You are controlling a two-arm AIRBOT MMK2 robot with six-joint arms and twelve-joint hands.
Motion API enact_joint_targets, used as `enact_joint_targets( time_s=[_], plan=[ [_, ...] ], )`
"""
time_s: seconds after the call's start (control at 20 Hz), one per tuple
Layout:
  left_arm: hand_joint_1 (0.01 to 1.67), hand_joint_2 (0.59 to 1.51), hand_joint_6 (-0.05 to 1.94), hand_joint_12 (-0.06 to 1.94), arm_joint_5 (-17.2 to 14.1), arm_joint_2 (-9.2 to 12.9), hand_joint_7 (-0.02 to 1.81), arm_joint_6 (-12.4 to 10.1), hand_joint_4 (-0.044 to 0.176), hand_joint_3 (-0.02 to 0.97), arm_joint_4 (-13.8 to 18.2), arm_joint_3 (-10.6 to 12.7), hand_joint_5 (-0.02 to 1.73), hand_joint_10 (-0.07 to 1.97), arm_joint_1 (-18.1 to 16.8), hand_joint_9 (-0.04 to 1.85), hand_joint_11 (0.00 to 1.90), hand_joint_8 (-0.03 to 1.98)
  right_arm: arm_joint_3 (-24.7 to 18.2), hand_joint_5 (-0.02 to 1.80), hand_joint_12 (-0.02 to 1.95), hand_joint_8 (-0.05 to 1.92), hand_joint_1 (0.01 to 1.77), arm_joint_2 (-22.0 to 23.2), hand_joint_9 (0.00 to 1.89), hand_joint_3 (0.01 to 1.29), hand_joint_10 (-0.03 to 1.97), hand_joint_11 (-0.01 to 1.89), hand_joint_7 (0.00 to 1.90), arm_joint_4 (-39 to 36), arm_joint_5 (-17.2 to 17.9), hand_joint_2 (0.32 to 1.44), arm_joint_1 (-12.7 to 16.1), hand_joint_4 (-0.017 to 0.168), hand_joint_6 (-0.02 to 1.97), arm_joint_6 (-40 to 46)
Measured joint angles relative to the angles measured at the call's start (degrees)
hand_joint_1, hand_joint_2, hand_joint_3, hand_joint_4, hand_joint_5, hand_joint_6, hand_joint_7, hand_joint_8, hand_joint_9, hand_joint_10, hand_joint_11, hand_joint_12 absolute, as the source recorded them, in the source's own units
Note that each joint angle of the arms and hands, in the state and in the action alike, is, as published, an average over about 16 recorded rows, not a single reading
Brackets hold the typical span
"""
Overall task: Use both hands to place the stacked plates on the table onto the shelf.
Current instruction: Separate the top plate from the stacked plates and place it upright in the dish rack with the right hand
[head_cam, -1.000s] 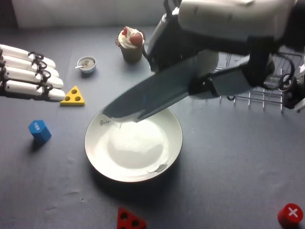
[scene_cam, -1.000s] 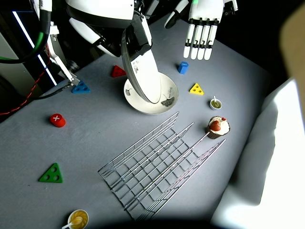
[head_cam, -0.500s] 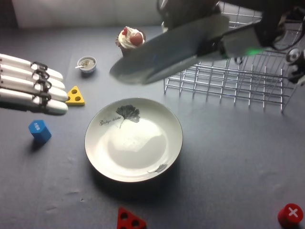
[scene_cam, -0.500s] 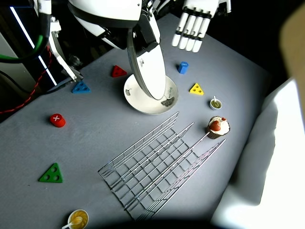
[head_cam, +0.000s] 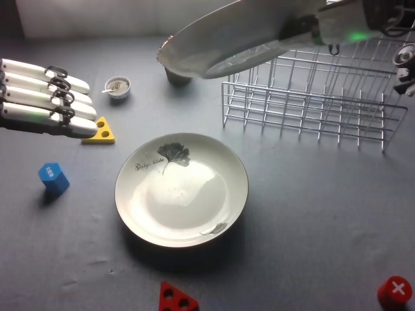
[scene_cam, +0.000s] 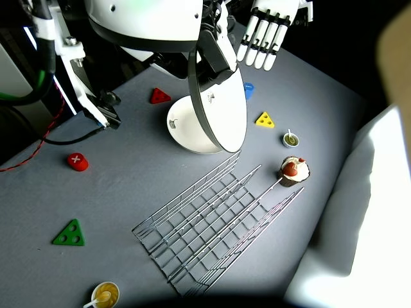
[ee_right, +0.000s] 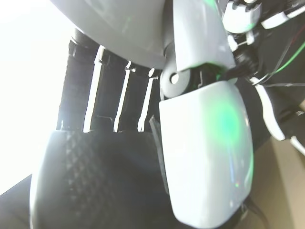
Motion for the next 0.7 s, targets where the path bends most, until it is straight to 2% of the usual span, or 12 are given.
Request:
enact_joint_targets(
  time_s=[0.3,0.7],
  plan=[
    [0.03,0.936,0.02,0.02,-1.52,-0.52,0.13,2.72,-0.004,0.017,-0.37,-0.12,0.10,0.02,0.45,0.14,0.13,0.00,2.76,0.97,1.27,0.42,1.48,0.12,1.23,0.01,0.52,0.98,1.15,4.54,0.73,0.93,-0.35,-0.008,0.85,0.11],
    [0.03,0.935,0.02,0.02,-4.13,-0.91,0.13,7.69,-0.003,0.017,-0.02,-0.37,0.09,0.02,0.23,0.15,0.14,0.00,6.72,0.98,1.25,0.40,1.48,0.51,1.27,0.01,0.44,1.01,1.17,11.91,-1.52,0.93,-0.36,-0.008,0.83,1.28]
  ],
)
